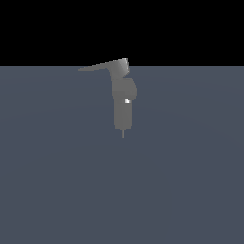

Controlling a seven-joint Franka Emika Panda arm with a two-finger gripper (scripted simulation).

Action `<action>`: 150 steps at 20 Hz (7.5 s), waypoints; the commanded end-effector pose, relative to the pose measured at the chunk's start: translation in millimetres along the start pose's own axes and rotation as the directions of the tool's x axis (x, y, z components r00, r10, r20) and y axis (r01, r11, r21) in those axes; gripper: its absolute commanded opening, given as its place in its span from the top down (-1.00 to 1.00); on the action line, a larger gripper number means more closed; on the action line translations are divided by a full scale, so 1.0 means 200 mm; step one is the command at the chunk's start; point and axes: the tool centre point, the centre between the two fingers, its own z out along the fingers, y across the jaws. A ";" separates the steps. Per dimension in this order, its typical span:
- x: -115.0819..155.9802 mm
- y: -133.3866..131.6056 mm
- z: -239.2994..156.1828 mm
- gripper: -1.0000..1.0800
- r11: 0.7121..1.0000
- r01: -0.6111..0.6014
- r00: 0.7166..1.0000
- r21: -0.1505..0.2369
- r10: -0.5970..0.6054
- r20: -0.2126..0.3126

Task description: Turn on the faucet by rotating a designated handle.

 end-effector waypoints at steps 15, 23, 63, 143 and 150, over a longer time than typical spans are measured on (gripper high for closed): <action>0.27 -0.06 0.01 1.00 0.977 -0.197 0.979 0.082 0.192 0.067; 0.54 -0.11 0.08 1.00 0.913 -0.395 0.914 0.103 0.378 0.148; 1.63 -0.58 0.98 1.00 0.146 -0.972 0.138 -0.186 0.989 0.055; 1.04 -0.48 1.00 1.00 0.046 -0.981 0.050 -0.187 0.999 -0.017; 0.97 -0.41 0.98 1.00 0.047 -0.981 0.051 -0.186 0.999 -0.016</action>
